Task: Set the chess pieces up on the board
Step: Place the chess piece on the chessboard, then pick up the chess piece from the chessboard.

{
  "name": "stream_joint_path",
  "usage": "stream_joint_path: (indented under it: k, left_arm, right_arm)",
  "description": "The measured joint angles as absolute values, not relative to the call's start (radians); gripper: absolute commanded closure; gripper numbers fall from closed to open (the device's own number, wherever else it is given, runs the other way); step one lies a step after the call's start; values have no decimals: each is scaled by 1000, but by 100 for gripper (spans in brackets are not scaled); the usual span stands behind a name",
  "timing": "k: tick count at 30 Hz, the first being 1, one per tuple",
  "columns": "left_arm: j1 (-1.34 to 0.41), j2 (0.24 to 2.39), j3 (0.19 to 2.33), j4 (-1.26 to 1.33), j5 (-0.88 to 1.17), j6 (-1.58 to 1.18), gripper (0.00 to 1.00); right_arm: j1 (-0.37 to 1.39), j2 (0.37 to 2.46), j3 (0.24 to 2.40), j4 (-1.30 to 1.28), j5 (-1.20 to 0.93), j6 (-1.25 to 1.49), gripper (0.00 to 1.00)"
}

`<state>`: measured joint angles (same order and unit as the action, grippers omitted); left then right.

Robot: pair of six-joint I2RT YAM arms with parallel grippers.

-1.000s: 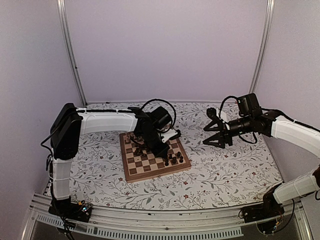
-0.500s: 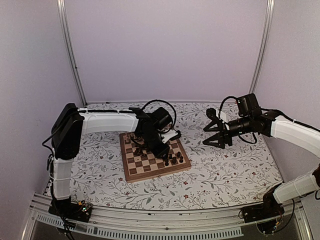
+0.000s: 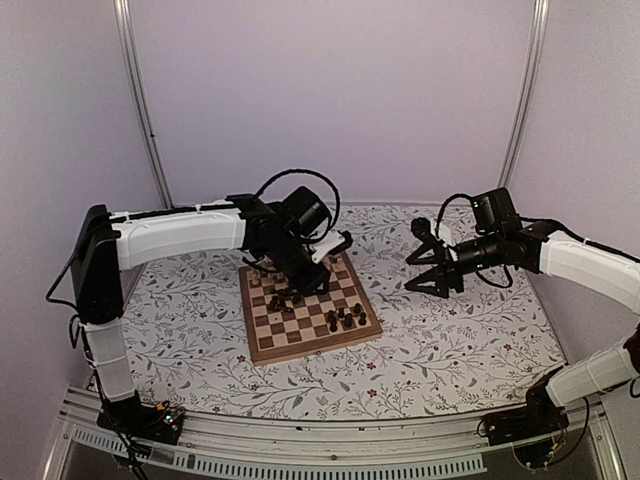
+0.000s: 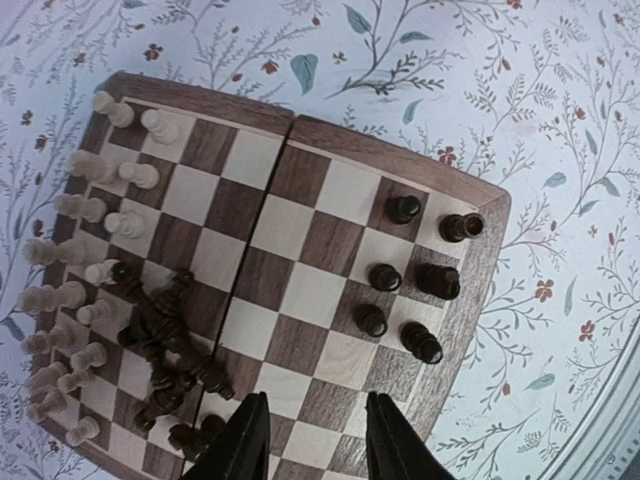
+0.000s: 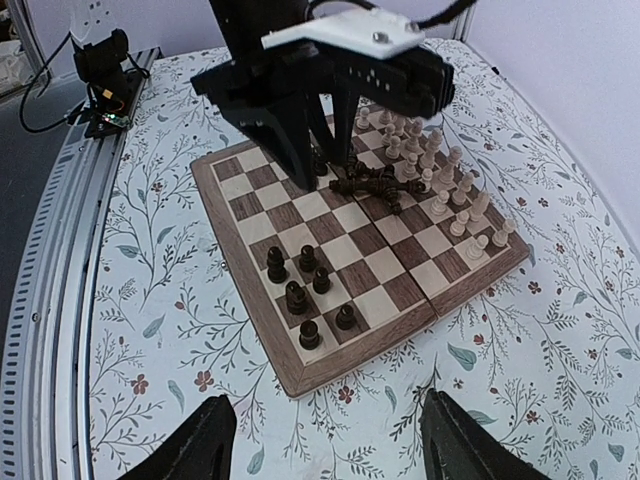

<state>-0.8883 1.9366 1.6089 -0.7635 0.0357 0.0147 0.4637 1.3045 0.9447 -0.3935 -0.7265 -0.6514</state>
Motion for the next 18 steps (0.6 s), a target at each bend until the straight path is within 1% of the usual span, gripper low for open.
stream_joint_path:
  k: [4, 7, 11, 18]
  left_arm:
    - [-851, 1850, 1549, -733, -19, 25, 64]
    - [-815, 1840, 1505, -699, -44, 31, 64]
    - [-785, 1841, 1444, -664, -56, 34, 67]
    - [-776, 1836, 1369, -656, -67, 22, 66]
  right_arm:
    - [464, 1311, 945, -391, -710, -646, 39]
    - [465, 1328, 962, -393, -688, -635, 43]
    - [491, 1398, 1048, -396, -630, -614, 48]
    - [600, 1551, 1216, -414, -530, -600, 53]
